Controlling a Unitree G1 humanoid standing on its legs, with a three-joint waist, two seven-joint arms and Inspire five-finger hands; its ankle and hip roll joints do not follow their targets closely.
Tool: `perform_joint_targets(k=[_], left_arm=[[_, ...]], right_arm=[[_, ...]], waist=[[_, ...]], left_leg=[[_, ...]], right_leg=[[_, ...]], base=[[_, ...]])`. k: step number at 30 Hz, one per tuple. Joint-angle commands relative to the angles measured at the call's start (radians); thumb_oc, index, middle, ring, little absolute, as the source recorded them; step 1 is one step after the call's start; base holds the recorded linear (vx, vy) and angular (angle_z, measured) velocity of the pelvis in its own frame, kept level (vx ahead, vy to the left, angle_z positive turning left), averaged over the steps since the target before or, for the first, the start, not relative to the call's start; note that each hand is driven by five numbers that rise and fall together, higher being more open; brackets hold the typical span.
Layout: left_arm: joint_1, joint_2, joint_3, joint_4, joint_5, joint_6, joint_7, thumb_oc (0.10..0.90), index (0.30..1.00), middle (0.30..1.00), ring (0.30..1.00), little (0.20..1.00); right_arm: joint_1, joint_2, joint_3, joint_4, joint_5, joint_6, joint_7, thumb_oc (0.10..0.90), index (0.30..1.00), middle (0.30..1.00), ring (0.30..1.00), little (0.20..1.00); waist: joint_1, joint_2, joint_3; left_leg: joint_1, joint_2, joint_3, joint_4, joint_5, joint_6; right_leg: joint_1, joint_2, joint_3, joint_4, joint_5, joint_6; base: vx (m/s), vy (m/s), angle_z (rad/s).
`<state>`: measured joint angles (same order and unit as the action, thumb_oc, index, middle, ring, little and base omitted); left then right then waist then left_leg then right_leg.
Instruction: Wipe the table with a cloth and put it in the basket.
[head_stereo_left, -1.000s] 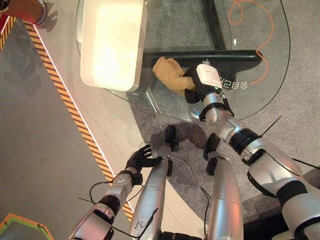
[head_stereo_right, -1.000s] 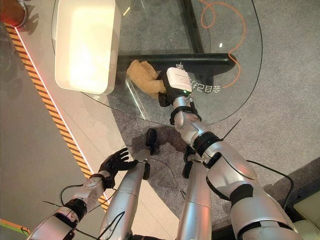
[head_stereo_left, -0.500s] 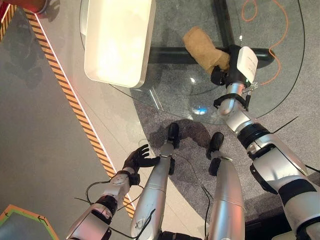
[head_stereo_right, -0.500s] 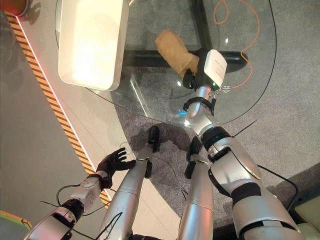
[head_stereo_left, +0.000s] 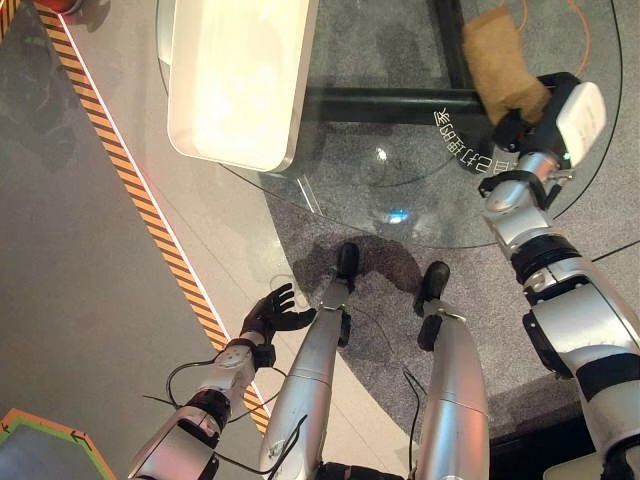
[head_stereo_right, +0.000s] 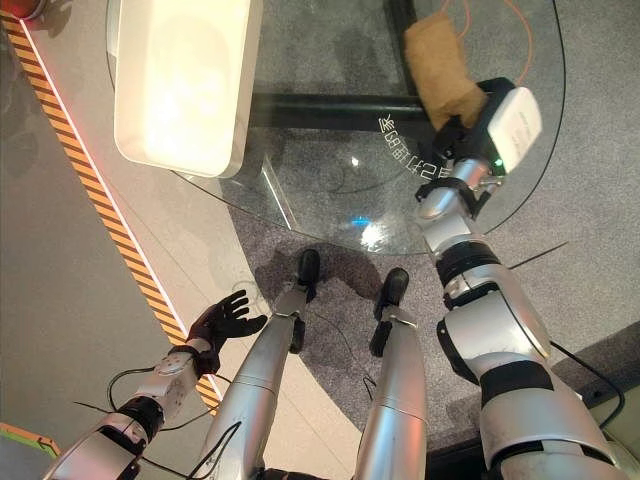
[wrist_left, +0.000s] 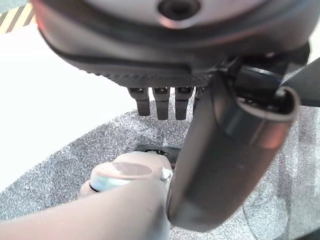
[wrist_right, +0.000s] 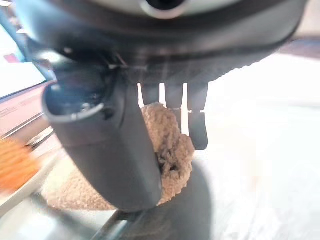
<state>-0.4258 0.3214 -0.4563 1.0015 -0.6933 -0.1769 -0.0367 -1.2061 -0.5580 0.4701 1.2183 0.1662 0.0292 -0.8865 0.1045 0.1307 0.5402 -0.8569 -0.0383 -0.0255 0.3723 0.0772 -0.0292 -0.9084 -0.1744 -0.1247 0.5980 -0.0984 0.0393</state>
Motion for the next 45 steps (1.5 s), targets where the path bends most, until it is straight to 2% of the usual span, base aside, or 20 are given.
perform_joint_targets(k=[1, 4, 5, 6, 11, 25, 34, 45], left_arm=[[0.043, 0.038, 0.039, 0.03, -0.024, -0.014, -0.011, 0.8, 0.9, 0.9, 0.9, 0.9], [0.042, 0.049, 0.046, 0.029, -0.026, -0.009, -0.013, 0.8, 0.9, 0.9, 0.9, 0.9], [0.049, 0.047, 0.043, 0.03, -0.026, -0.008, -0.013, 0.8, 0.9, 0.9, 0.9, 0.9], [0.042, 0.053, 0.051, 0.027, -0.025, -0.008, -0.017, 0.8, 0.9, 0.9, 0.9, 0.9], [0.031, 0.057, 0.051, 0.029, -0.027, -0.005, -0.02, 0.8, 0.9, 0.9, 0.9, 0.9], [0.011, 0.05, 0.051, 0.049, -0.021, -0.01, -0.025, 0.8, 0.9, 0.9, 0.9, 0.9], [0.007, 0.028, 0.051, 0.044, 0.005, -0.013, -0.015, 0.8, 0.9, 0.9, 0.9, 0.9], [0.009, -0.008, 0.04, 0.045, 0.024, -0.028, 0.002, 0.8, 0.9, 0.9, 0.9, 0.9]], right_arm=[[0.006, -0.221, -0.058, 0.022, 0.082, -0.015, -0.142, 0.1, 0.3, 0.3, 0.3, 0.2], [0.019, -0.232, -0.073, 0.015, 0.098, -0.02, -0.138, 0.1, 0.3, 0.3, 0.3, 0.2], [0.026, -0.231, -0.071, 0.016, 0.1, -0.02, -0.138, 0.1, 0.3, 0.3, 0.3, 0.2], [0.023, -0.235, -0.077, 0.003, 0.089, -0.014, -0.129, 0.1, 0.3, 0.3, 0.3, 0.2], [0.011, -0.229, -0.059, -0.003, 0.061, -0.014, -0.11, 0.1, 0.3, 0.3, 0.3, 0.2], [-0.031, -0.147, 0.075, -0.157, -0.065, -0.084, 0.0, 0.1, 0.3, 0.3, 0.3, 0.2], [-0.043, -0.079, 0.191, -0.323, -0.173, -0.038, 0.144, 0.1, 0.3, 0.3, 0.3, 0.2], [-0.011, 0.008, 0.323, -0.488, -0.264, -0.047, 0.323, 0.1, 0.3, 0.3, 0.3, 0.2]], waist=[[-0.019, 0.026, -0.02], [-0.023, 0.018, -0.02], [-0.023, 0.019, -0.02], [-0.026, 0.015, -0.02], [-0.025, 0.013, -0.02], [-0.018, 0.015, -0.02], [-0.009, 0.014, -0.02], [-0.006, 0.023, -0.02]], left_leg=[[0.015, -0.005, 0.071, 0.062, -0.111, 0.035], [0.01, -0.004, 0.067, 0.065, -0.113, 0.036], [0.032, -0.005, 0.062, 0.074, -0.144, 0.031], [0.009, -0.004, 0.066, 0.063, -0.112, 0.036], [0.004, -0.004, 0.063, 0.064, -0.112, 0.035], [0.016, -0.013, 0.06, 0.051, -0.103, 0.029], [0.022, -0.021, 0.062, 0.043, -0.096, 0.026], [0.041, -0.026, 0.073, 0.025, -0.085, 0.018]], right_leg=[[-0.008, 0.06, -0.055, -0.054, 0.038, -0.017], [-0.01, 0.064, -0.053, -0.055, 0.04, -0.016], [0.008, 0.067, -0.042, -0.041, 0.009, -0.007], [-0.012, 0.068, -0.05, -0.058, 0.042, -0.016], [-0.013, 0.069, -0.049, -0.063, 0.044, -0.015], [0.001, 0.071, -0.053, -0.073, 0.036, -0.018], [0.01, 0.074, -0.064, -0.08, 0.03, -0.024], [0.025, 0.07, -0.071, -0.09, 0.023, -0.026]], base=[[0.0, -0.02, -0.08], [0.03, -0.021, -0.06], [0.0, -0.017, -0.04], [0.0, -0.013, -0.04], [-0.02, -0.007, -0.05], [0.0, 0.0, -0.02], [0.0, 0.0, 0.0], [0.0, 0.0, 0.0]])
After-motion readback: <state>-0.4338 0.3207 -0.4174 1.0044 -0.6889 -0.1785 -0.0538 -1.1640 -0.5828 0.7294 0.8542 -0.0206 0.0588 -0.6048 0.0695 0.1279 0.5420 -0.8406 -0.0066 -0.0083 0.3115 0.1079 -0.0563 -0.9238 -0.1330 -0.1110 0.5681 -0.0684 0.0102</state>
